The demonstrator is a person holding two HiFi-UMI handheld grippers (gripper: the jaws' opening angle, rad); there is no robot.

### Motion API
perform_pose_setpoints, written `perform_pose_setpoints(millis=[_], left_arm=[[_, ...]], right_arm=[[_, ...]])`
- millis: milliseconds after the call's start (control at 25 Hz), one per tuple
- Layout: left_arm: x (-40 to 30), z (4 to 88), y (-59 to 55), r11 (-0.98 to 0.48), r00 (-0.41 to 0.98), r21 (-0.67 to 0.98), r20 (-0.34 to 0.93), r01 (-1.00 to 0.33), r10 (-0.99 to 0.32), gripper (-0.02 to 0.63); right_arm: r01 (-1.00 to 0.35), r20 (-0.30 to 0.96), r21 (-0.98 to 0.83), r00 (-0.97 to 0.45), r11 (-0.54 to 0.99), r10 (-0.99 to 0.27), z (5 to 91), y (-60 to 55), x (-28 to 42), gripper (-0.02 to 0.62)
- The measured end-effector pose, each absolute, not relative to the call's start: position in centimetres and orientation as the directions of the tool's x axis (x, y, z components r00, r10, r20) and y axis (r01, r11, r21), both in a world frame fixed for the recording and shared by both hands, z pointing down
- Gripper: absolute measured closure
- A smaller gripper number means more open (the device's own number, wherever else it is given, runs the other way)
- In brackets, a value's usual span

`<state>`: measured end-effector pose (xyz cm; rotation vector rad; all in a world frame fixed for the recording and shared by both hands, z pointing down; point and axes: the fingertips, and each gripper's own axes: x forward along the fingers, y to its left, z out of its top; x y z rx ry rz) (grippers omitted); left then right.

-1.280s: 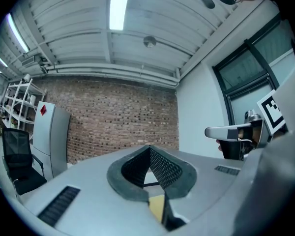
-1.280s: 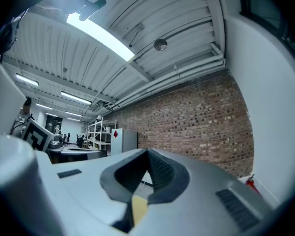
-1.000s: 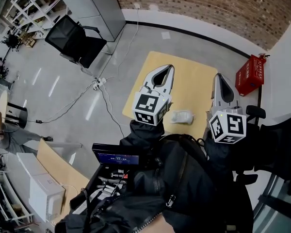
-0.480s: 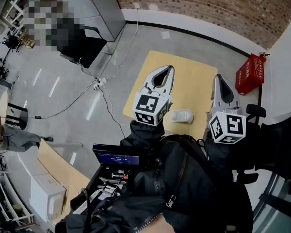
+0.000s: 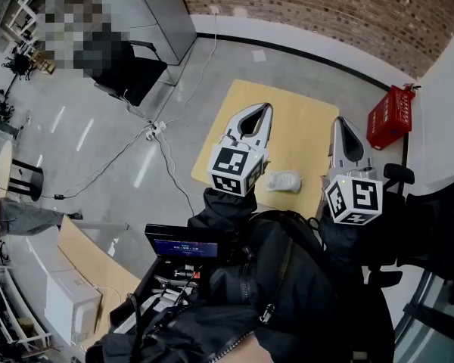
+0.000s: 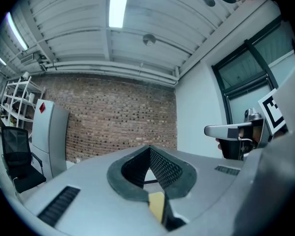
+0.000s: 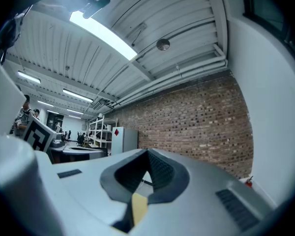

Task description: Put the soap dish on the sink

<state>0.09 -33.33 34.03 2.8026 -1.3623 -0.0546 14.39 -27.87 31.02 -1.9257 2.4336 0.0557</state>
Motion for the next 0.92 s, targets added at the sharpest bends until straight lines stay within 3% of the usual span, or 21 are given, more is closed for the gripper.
perform_pose_setpoints(millis=[920], left_arm=[[0.15,35.02,-33.46,-0.611,0.612,0.035,0.004,-0.791,-0.791,0.603]], right_arm=[[-0.974,-0.026,-0.009,-0.226,0.226,-0.974,31.88,-27.81,14.67,0.591]])
